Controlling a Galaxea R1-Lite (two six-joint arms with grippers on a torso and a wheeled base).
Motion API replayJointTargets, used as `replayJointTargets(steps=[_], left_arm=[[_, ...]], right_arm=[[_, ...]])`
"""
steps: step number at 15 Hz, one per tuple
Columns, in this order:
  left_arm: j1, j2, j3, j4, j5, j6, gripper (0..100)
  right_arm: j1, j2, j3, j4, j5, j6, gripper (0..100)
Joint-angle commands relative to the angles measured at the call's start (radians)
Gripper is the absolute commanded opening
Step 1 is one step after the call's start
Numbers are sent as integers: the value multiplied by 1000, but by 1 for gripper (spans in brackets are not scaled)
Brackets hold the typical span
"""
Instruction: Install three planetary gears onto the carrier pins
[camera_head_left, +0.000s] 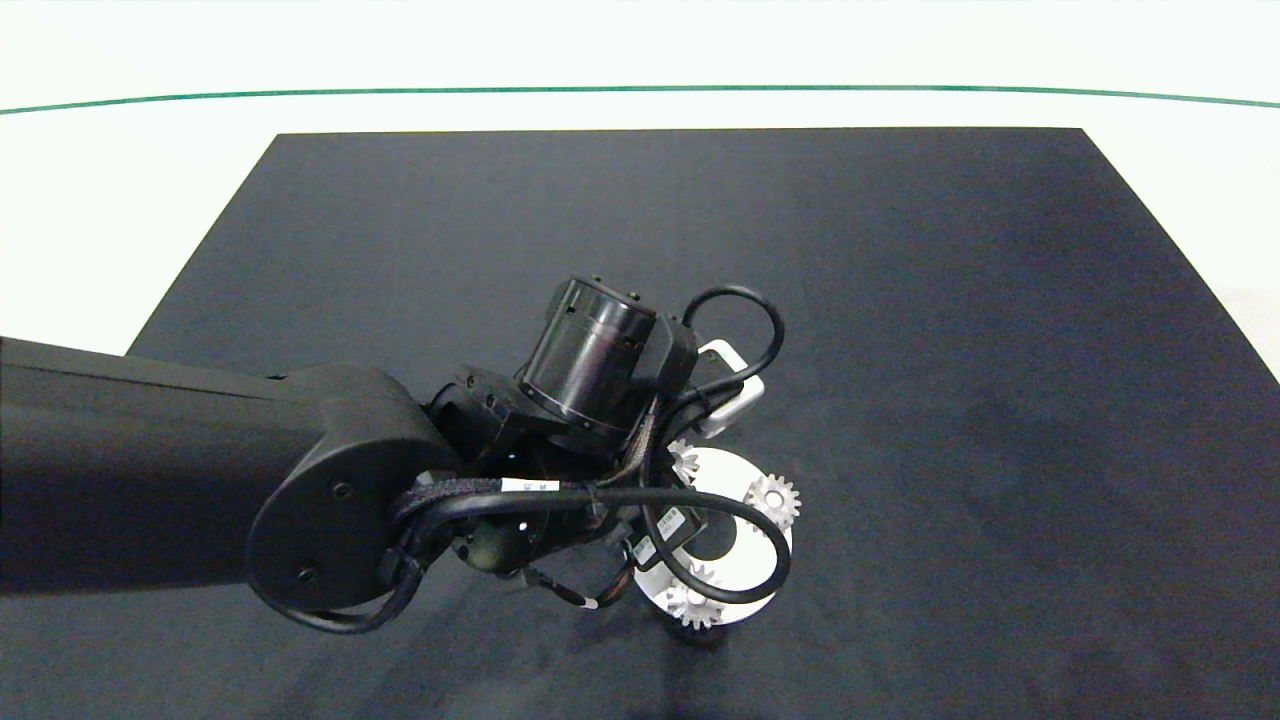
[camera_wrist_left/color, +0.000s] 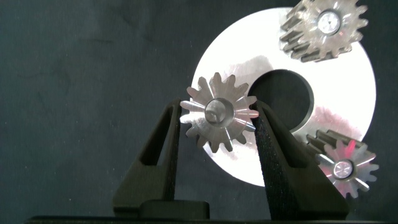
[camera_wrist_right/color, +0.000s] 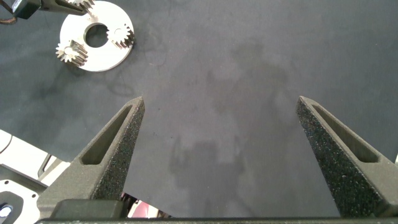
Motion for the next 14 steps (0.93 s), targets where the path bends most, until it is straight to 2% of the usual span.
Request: replayJointTargets(steps=[1, 14], left_arm=[[-1, 3, 1, -7, 2, 1, 7], [20, -30, 12, -7, 2, 1, 7]], right_arm=[[1, 2, 1, 3, -1, -1, 100], [1, 0, 1, 3, -1, -1, 100]])
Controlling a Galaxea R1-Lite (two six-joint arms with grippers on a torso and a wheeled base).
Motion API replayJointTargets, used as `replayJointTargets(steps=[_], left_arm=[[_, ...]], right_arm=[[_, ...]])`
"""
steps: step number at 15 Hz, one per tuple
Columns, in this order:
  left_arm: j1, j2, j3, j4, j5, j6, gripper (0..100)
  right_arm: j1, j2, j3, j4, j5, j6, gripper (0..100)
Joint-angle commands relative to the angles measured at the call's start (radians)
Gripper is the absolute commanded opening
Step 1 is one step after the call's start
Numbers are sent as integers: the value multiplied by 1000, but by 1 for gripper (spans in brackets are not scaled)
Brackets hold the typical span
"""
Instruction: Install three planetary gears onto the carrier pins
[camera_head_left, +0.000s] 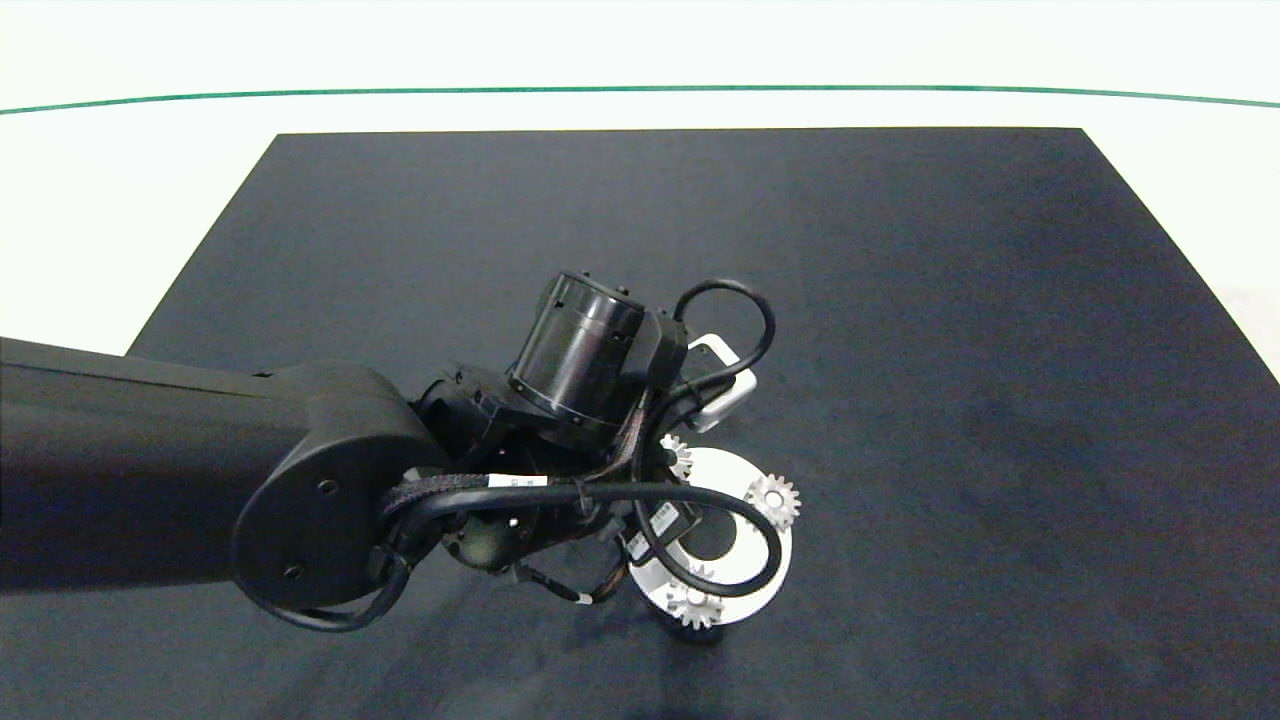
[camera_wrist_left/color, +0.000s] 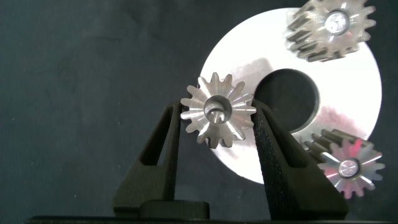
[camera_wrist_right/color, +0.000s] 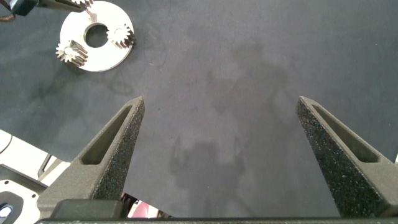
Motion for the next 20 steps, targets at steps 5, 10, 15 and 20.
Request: replayJointTargets(steps=[5, 10, 15, 20], left_arm=[[10, -40, 37, 0, 2, -4, 7], [7, -40, 44, -2, 2, -9, 7], [-1, -33, 51, -29, 1, -10, 7], [2, -30, 72, -60, 1, -12, 7]], right_arm=[[1, 1, 0, 3, -1, -1, 100], [1, 3, -5, 2, -1, -3, 100], [-1, 5, -6, 2, -1, -3, 100], [1, 8, -14, 2, -1, -3, 100]])
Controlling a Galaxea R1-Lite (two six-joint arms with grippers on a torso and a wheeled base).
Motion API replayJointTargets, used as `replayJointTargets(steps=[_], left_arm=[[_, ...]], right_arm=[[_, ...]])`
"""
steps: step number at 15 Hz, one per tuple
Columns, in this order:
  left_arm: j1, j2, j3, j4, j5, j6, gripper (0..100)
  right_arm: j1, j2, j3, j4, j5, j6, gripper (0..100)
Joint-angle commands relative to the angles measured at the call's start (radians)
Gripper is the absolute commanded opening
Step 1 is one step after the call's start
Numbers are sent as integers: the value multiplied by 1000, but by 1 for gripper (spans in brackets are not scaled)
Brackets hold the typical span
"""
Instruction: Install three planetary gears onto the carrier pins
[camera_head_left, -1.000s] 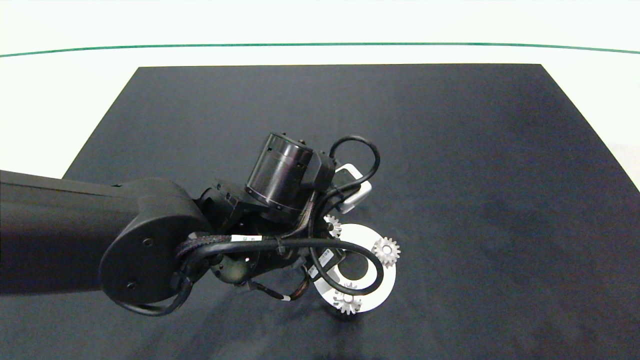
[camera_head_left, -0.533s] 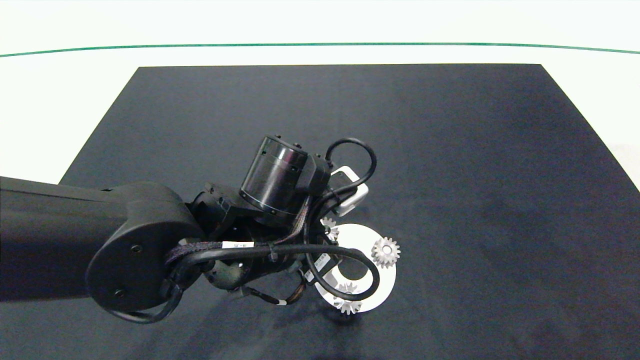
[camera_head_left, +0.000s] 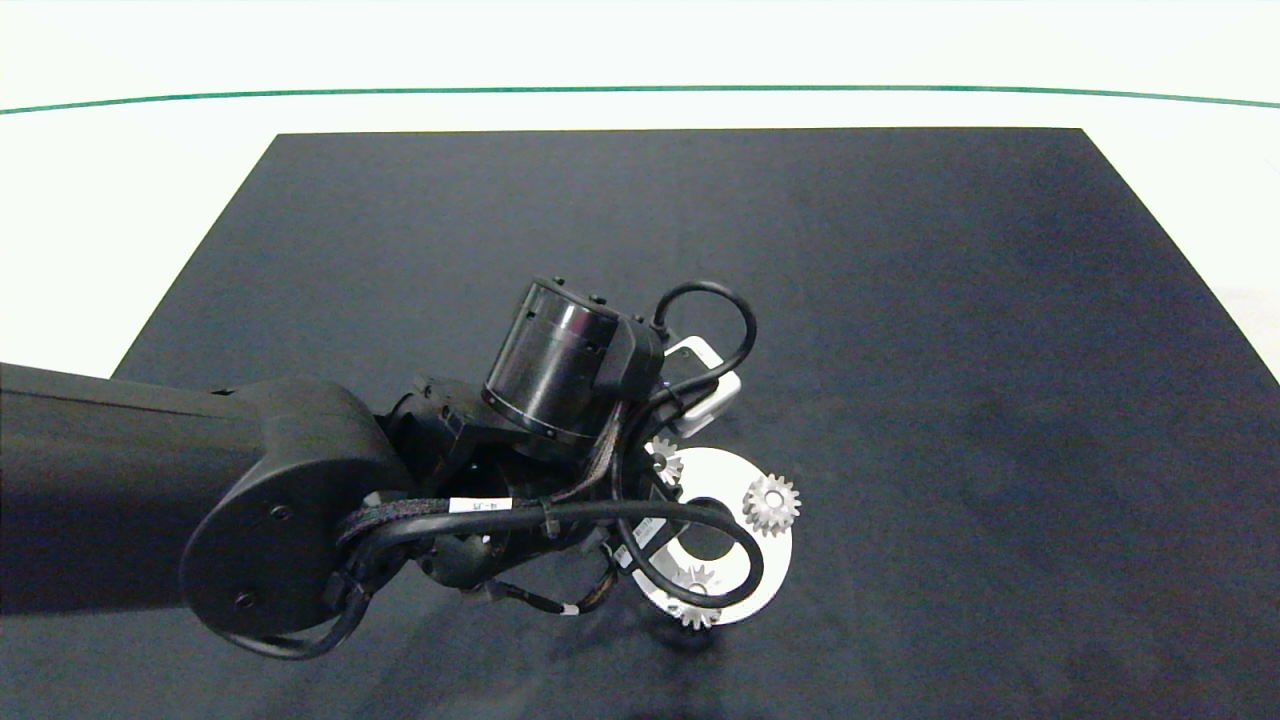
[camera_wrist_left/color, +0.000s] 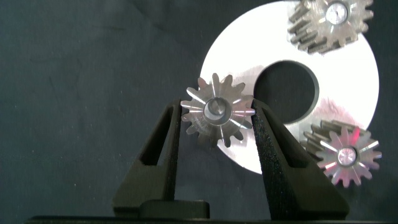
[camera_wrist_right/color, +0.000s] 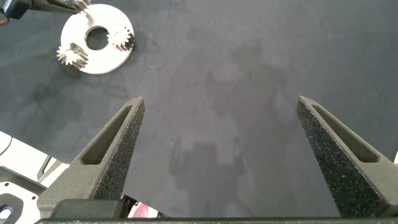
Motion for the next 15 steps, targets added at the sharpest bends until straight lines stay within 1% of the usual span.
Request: replayJointTargets(steps=[1, 6, 10, 15], left_arm=[[0, 4, 15, -18, 2, 2, 7], [4, 3, 40, -23, 2, 2, 7], [0, 6, 38, -43, 1, 3, 7], [-1, 17, 40, -44, 1, 3, 7]], right_arm=[[1, 4, -5, 3, -1, -1, 100], [1, 7, -5, 3, -1, -1, 100], [0, 7, -7, 3, -1, -1, 100], [1, 7, -7, 3, -1, -1, 100]])
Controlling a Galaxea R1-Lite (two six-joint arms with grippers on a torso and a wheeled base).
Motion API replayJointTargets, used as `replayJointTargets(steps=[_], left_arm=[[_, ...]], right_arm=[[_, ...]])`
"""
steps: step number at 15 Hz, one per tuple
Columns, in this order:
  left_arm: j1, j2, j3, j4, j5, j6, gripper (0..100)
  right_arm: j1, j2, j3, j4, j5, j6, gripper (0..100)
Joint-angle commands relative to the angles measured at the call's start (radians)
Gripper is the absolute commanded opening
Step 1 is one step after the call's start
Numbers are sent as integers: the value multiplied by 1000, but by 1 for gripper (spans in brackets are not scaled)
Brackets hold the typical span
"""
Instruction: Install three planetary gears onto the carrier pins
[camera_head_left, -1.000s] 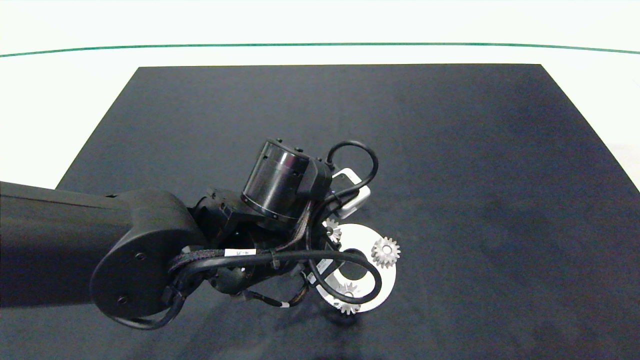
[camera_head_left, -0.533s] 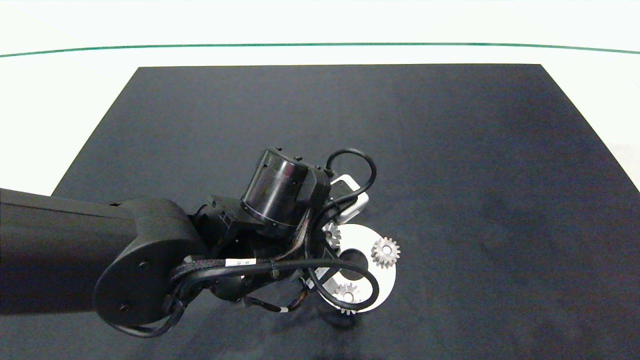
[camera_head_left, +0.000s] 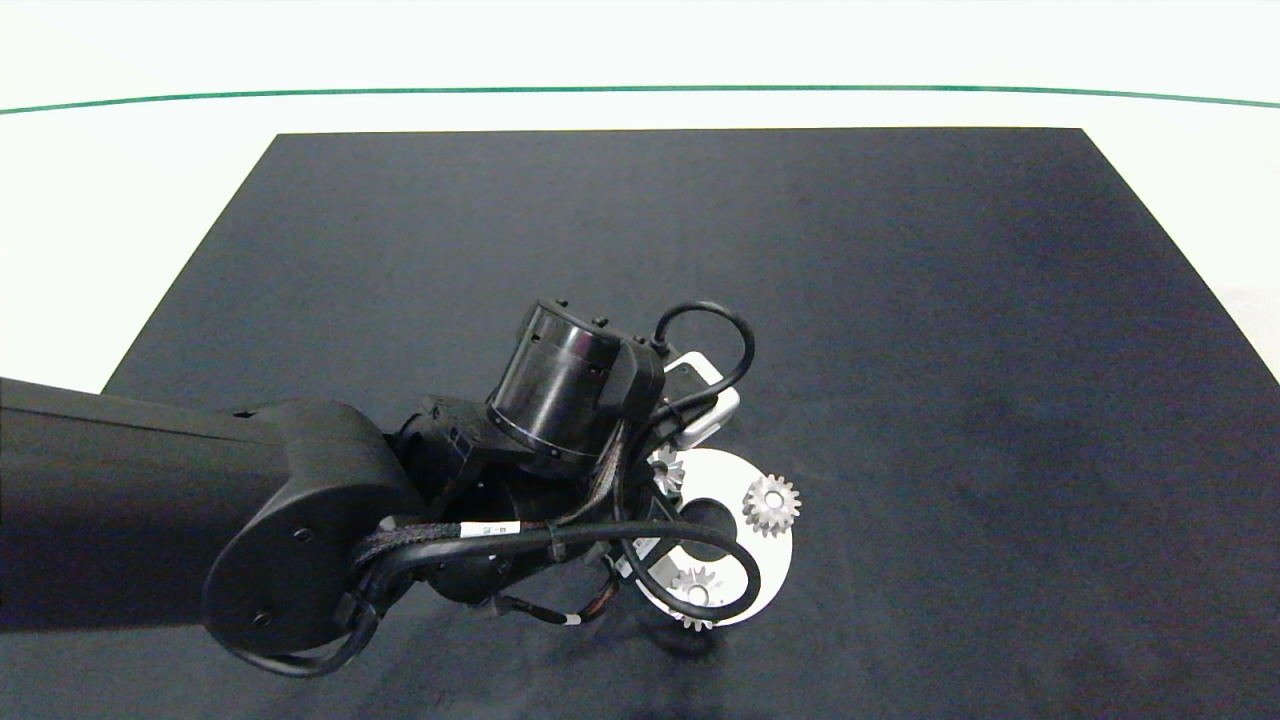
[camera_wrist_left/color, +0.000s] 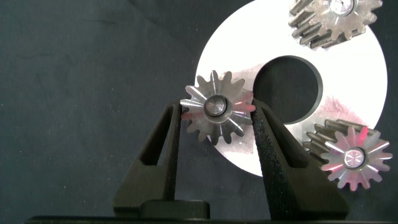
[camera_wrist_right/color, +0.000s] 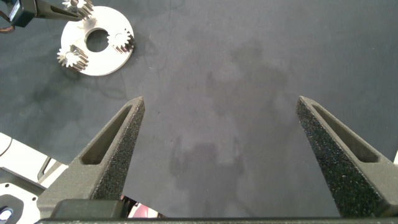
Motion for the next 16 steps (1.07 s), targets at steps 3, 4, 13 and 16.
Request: replayJointTargets(steps=[3, 4, 13, 16], left_arm=[[2, 2, 2, 3, 1, 5, 7], [2, -1, 3, 6, 1, 6, 7], [-1, -1, -4, 2, 1, 5, 7], [-1, -1, -6, 2, 1, 5, 7]], right_arm=[[-1, 2, -2, 3, -1, -2, 100], [-1, 2, -3, 3, -1, -2, 100], [1, 0, -6, 3, -1, -2, 100], [-1, 0, -6, 3, -1, -2, 100]])
